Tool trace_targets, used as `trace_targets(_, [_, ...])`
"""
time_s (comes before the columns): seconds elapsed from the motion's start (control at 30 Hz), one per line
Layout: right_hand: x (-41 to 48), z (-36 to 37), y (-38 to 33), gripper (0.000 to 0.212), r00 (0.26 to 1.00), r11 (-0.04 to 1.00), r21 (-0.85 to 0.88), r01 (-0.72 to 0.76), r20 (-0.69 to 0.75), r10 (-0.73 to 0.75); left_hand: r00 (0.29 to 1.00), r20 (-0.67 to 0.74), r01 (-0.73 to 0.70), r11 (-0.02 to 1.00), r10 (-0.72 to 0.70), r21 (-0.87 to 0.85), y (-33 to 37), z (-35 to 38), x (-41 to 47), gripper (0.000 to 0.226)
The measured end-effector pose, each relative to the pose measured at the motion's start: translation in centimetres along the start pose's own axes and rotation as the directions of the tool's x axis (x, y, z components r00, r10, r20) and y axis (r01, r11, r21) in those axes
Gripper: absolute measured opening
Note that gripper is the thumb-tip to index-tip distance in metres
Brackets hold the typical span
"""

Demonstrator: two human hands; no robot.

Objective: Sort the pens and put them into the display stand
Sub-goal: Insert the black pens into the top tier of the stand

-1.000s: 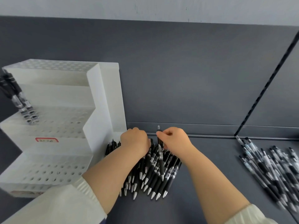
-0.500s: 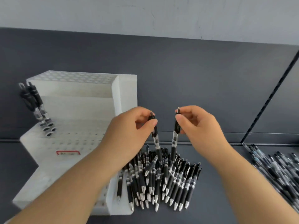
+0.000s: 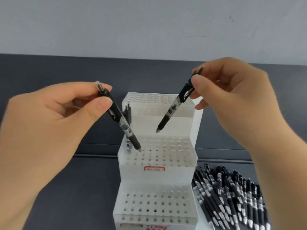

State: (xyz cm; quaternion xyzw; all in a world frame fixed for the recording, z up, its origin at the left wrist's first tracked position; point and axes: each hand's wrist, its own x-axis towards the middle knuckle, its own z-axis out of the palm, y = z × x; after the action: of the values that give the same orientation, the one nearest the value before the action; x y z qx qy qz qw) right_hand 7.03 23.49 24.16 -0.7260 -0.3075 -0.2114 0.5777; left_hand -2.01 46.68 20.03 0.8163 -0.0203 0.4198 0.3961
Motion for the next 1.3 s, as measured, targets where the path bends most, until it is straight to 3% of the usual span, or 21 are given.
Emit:
trace_targets(0.23, [0.0, 6.9, -1.3, 0.006, 0.999, 0.994, -0.098, -0.042, -0.019, 0.040, 1.000, -0.017, 0.012, 0.990, -0.015, -0.141, -3.3, -3.3, 0.5, 0.030])
trace_targets(0.43, [-0.5, 10.0, -1.2, 0.012, 0.995, 0.989, -0.128, -0.071, -0.085, 0.060, 1.000, 0.010, 0.025, 0.978, -0.023, -0.205, -5.4, -4.1, 1.0, 0.026])
trace_targets(0.9, [0.2, 12.1, -0.5, 0.023, 0.989, 0.948, -0.293, -0.125, -0.107, 0.098, 0.998, 0.061, 0.041, 0.973, -0.028, -0.226, -7.5, -2.9, 2.2, 0.024])
trace_targets(1.3, [0.6, 13.1, 0.9, 0.028, 0.986, 0.950, -0.269, -0.161, -0.090, 0.142, 0.998, 0.070, 0.021, 0.981, -0.008, -0.190, -7.8, -1.9, 2.7, 0.023])
